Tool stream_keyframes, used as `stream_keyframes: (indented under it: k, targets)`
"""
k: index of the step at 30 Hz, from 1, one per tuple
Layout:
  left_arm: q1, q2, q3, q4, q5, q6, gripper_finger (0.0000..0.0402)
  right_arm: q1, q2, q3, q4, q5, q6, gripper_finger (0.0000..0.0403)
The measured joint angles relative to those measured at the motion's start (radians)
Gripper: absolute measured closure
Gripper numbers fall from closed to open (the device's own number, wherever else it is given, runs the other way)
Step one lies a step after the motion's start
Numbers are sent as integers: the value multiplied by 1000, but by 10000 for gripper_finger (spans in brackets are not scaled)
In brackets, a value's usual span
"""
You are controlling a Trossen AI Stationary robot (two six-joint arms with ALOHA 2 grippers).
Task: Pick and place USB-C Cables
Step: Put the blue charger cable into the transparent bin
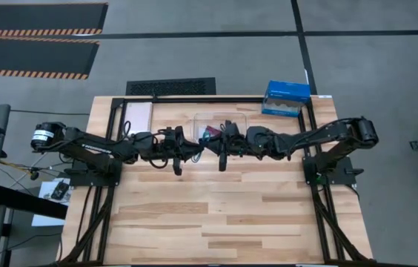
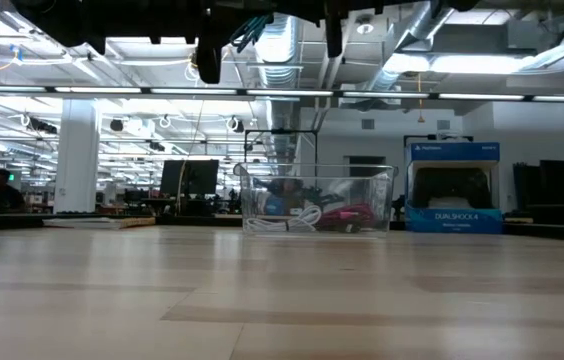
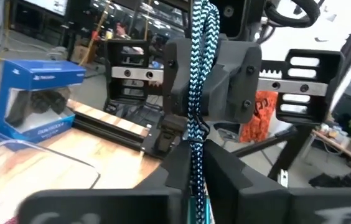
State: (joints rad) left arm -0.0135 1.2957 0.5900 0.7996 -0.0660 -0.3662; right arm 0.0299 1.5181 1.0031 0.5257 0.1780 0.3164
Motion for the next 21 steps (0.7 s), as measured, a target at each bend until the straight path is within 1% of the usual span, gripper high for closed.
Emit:
stream_keyframes:
  k: [2, 7, 11, 15, 18, 21]
  targets:
    - [-1, 0, 0, -4, 16, 3, 348, -1, 0, 0, -9, 0, 0, 389]
    - [0, 0, 0, -16, 14, -9, 264, -20, 0, 0, -28, 1, 2, 389]
    - [0, 0, 0, -56, 25, -24, 217, -42, 0, 0, -56, -1, 9, 389]
    - [0, 0, 0, -101, 22, -37, 195, -62, -13, 0, -98, 0, 25, 389]
    - [0, 0, 0, -118, 2, -38, 192, -70, -16, 0, -109, 3, 26, 389]
    - [-1, 0, 0, -134, 5, -44, 192, -84, -33, 0, -147, 7, 20, 389]
